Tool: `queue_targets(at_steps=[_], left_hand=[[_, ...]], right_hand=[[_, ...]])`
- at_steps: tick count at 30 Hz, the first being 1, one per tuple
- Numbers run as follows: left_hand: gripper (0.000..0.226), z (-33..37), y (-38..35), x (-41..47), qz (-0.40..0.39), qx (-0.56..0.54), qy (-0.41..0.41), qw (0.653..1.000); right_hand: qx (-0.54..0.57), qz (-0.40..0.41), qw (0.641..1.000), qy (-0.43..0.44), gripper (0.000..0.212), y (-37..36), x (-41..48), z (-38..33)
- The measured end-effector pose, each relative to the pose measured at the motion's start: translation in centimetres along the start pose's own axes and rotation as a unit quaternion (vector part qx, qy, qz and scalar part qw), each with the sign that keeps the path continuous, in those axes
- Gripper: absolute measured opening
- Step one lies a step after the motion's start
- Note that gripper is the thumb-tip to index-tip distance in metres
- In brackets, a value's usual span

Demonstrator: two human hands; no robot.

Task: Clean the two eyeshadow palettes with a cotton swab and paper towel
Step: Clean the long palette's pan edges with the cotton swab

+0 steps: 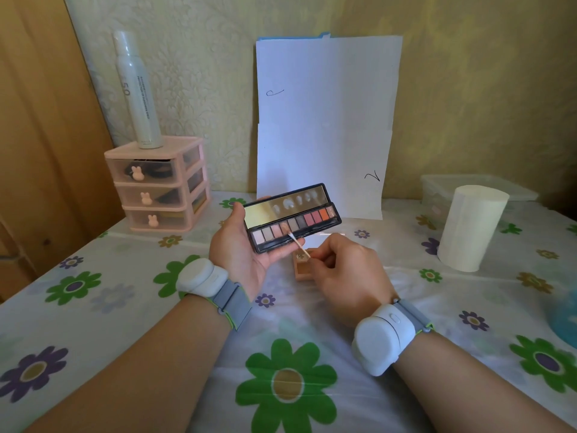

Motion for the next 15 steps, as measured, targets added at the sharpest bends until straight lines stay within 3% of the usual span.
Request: queue_targets(at_steps=[15], left_hand=[[0.049,-0.2,0.2,0.0,0.009,-0.006,0.011,1.0]], right_hand=[[0.002,-0.021,0.999,0.025,0.006,-0.8,-0.2,-0.6]])
Point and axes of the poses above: each hand's wrist, its own x-axis towards the middle knuckle, its own y-axis out of the back of the hand, z = x × y, the point moved 3 cm from there along x, towards the middle knuckle, and after that the axes turned 6 degrees about -z, right-handed, at the moved point
